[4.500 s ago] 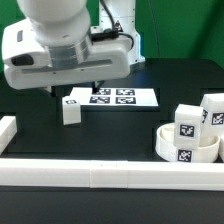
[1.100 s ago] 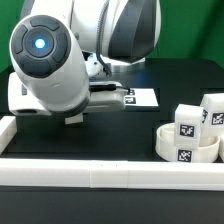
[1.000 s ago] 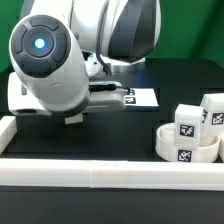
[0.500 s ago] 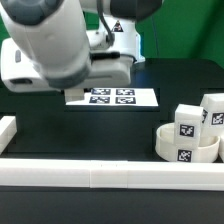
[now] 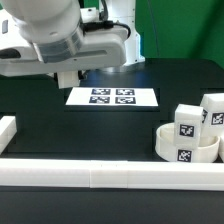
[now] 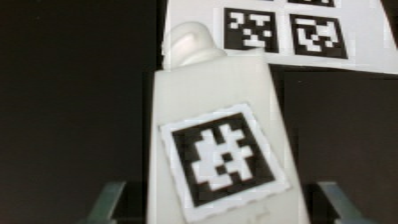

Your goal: Assemble stool

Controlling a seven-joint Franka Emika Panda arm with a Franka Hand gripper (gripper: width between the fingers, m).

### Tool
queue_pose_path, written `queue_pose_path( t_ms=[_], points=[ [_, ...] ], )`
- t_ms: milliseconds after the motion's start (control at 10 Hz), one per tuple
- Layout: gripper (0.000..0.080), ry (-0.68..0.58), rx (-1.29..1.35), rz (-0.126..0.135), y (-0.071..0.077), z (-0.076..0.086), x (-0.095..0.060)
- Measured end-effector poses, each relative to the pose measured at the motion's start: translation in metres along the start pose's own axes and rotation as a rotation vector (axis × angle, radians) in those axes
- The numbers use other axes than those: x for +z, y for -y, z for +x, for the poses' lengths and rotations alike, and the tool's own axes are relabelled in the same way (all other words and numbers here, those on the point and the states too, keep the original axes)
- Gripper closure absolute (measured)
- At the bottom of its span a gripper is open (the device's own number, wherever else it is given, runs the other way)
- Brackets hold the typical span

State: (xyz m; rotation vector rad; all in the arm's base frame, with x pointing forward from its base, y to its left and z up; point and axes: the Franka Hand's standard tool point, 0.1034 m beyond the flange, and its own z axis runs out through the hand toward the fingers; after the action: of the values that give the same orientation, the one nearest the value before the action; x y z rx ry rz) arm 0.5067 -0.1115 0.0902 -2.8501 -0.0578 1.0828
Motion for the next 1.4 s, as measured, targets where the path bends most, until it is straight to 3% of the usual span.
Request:
queue_pose_path(
  t_ms=[100,300,500,600,1000,1100,1200,1400],
  points=[
    [0.0475,-0.093,0.007,-0.005,0.0,0.004,-0.006],
    [0.0474,-0.173,0.062,0.059,0.015,0.001,-0.019],
    [0.0474,-0.315,0.115,0.089,0.029,0.012,-0.047],
    [0.0474,-0.38,0.126,0.078,0.036,0.015,-0.059],
    [0.0474,-0.651,0.134,0.012,0.026,0.025,-0.066],
    [0.0474,-0.711,0.148,0.009,0.028,0.024,-0.065],
    [0.0474,-0.748,0.164,0.034,0.036,0.023,-0.068],
    [0.0474,-0.918,0.194,0.043,0.054,0.028,-0.081]
  ],
)
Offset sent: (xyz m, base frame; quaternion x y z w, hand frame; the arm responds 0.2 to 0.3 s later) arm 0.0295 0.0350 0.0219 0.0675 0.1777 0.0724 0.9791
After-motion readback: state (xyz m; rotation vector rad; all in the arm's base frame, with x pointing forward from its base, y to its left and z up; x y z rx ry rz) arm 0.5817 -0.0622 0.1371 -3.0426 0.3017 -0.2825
